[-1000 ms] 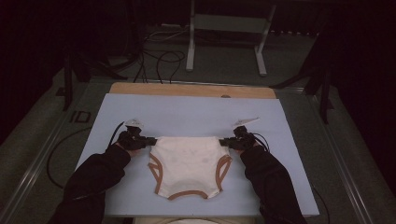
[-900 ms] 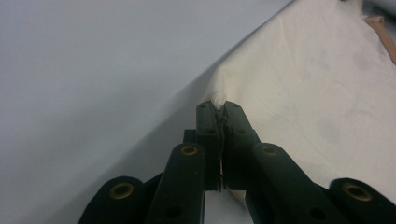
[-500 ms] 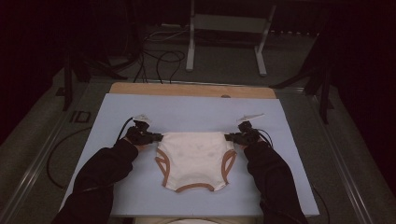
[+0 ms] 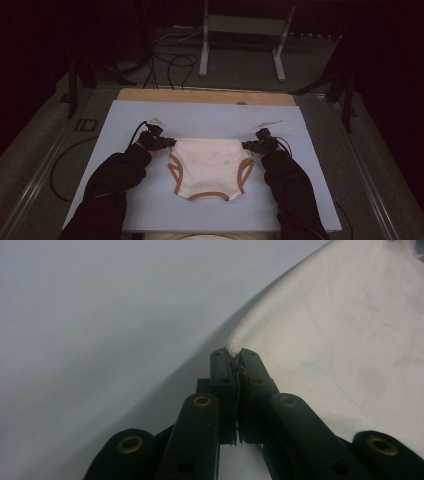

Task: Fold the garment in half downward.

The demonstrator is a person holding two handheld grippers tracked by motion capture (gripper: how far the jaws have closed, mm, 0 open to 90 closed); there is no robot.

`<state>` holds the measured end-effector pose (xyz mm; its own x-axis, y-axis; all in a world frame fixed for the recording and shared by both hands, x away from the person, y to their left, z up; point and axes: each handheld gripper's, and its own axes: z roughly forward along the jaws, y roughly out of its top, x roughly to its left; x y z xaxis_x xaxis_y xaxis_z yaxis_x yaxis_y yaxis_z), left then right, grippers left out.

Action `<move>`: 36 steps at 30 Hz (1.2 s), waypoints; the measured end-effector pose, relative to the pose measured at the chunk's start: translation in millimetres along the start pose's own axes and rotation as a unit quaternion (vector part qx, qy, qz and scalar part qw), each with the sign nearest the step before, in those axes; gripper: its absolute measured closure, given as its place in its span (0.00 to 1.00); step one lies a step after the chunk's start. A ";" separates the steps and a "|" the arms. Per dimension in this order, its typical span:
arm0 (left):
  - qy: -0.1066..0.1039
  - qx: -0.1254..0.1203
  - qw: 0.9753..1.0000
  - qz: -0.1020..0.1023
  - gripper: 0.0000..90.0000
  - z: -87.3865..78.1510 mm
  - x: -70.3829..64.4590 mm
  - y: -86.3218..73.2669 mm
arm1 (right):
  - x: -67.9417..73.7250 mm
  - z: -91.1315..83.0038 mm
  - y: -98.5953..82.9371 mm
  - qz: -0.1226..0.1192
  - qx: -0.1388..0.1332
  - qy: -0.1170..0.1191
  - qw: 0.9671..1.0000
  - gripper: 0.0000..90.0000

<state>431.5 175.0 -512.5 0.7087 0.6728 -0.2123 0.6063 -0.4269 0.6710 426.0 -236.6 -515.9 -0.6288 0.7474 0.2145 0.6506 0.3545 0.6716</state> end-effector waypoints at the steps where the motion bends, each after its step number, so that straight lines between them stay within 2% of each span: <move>1: 0.001 -0.001 1.000 -0.002 0.97 1.1 0.3 0.3 | -0.3 0.7 0.2 0.001 -0.001 0.000 1.000 0.96; 7: 0.012 0.006 1.000 -0.001 0.97 5.1 1.3 0.9 | -2.3 2.7 0.6 0.004 -0.004 -0.003 1.000 0.95; 10: 0.013 0.006 1.000 -0.002 0.97 5.1 1.0 1.1 | -2.4 4.5 0.6 -0.001 -0.003 -0.005 1.000 0.95; 18: 0.012 0.002 1.000 -0.007 0.94 6.1 2.7 3.1 | -2.3 3.5 2.7 0.005 -0.010 -0.012 1.000 0.91; 20: 0.019 0.003 1.000 -0.007 0.89 4.4 2.3 3.6 | -2.8 2.6 3.2 0.004 -0.012 -0.013 1.000 0.87; 21: 0.038 0.003 0.999 -0.001 0.86 2.1 1.5 3.8 | -3.3 2.0 3.4 0.003 -0.011 -0.013 1.000 0.85; 23: 0.046 -0.008 0.999 -0.006 0.74 -2.1 1.2 4.1 | -3.3 0.9 3.9 0.005 -0.012 -0.012 1.000 0.73; 26: 0.042 -0.010 0.999 -0.002 0.55 -6.9 1.0 4.8 | -2.0 -0.5 4.6 0.002 -0.014 -0.010 1.000 0.57; 30: 0.033 -0.016 0.999 0.001 0.38 -12.6 -1.9 4.7 | 1.4 -1.9 6.4 0.003 -0.014 -0.002 1.000 0.39; 32: 0.037 -0.016 0.999 0.002 0.29 -14.3 -2.6 4.1 | 3.3 -2.6 7.5 0.003 -0.018 0.004 1.000 0.34; 35: 0.025 -0.017 1.000 0.005 0.17 -17.5 -3.5 2.4 | 5.3 -4.0 9.2 0.005 -0.027 0.011 1.000 0.25; 36: 0.020 -0.019 1.000 0.011 0.17 -18.8 -4.7 1.3 | 6.0 -4.3 9.6 0.004 -0.029 0.014 0.999 0.22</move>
<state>422.2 182.6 -497.3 0.7068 0.6870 -0.1687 0.5756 -0.4199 0.7017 426.7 -231.1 -505.1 -0.6356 0.7339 0.2397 0.6309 0.3147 0.7092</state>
